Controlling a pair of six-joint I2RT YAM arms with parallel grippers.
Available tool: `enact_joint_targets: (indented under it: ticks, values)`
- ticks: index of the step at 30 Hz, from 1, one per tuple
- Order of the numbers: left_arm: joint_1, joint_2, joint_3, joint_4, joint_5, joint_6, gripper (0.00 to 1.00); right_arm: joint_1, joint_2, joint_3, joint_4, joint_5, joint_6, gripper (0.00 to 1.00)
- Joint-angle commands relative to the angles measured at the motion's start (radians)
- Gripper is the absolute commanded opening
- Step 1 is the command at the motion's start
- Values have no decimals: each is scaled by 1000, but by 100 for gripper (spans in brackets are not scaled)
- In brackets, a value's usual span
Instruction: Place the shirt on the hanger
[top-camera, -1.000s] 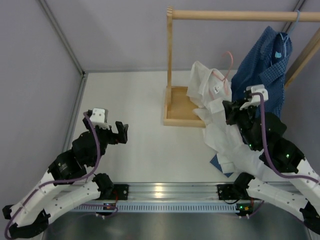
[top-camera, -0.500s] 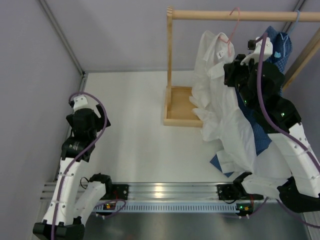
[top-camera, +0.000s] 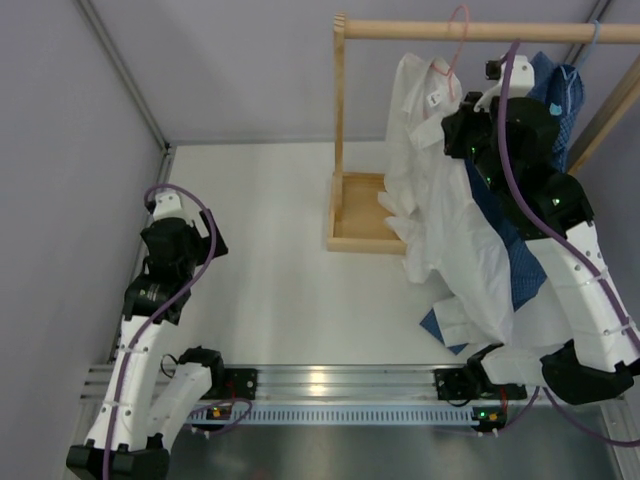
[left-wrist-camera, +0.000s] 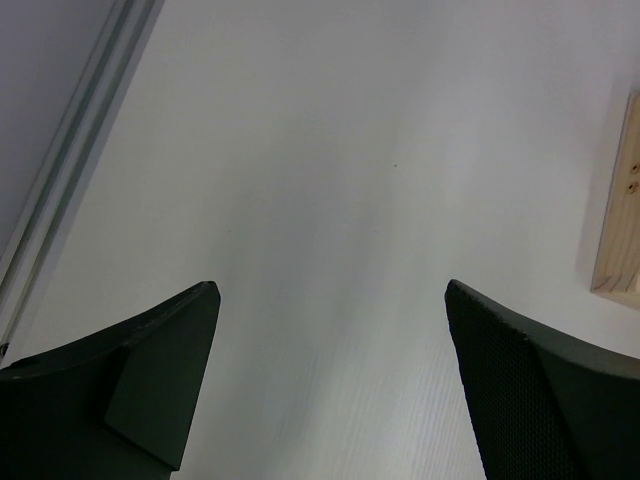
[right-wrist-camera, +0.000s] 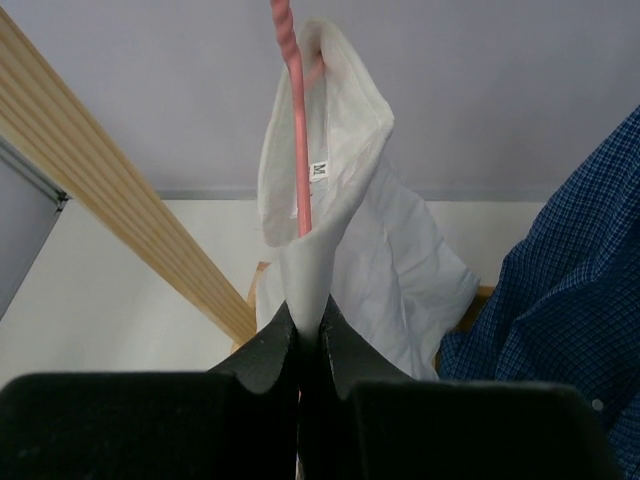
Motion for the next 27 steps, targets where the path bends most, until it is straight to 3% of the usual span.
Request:
enact_joint_targets:
  ticks: [1, 8, 10, 11, 12, 13, 17, 21, 24, 27]
  values:
    - [5, -1, -1, 56, 18, -4, 98, -16, 34, 77, 0, -14, -25, 0]
    - [21, -9, 2, 55, -14, -14, 98, -20, 63, 71, -60, 6, -15, 0]
    - [27, -10, 2, 55, -10, -12, 98, -19, 52, 64, -60, -8, -3, 24]
    - [27, -14, 0, 55, -13, -11, 98, -17, 46, 59, -58, -14, 1, 44]
    - [28, -15, -1, 55, -11, -11, 98, -19, 35, 53, -57, -19, 10, 82]
    - [27, -18, -3, 55, -10, -11, 98, -19, 9, 42, -54, -26, 13, 98]
    - [27, -43, -9, 56, 15, -3, 98, -19, -96, -1, -55, -106, 24, 99]
    - [25, -70, -20, 72, 148, 14, 98, -20, -276, -117, -65, -128, -12, 99]
    - [22, -102, -29, 67, 190, 5, 98, -20, -452, -275, -88, -94, -62, 99]
    - [22, -142, -43, 61, 119, -12, 98, -20, -630, -464, -115, -27, -108, 100]
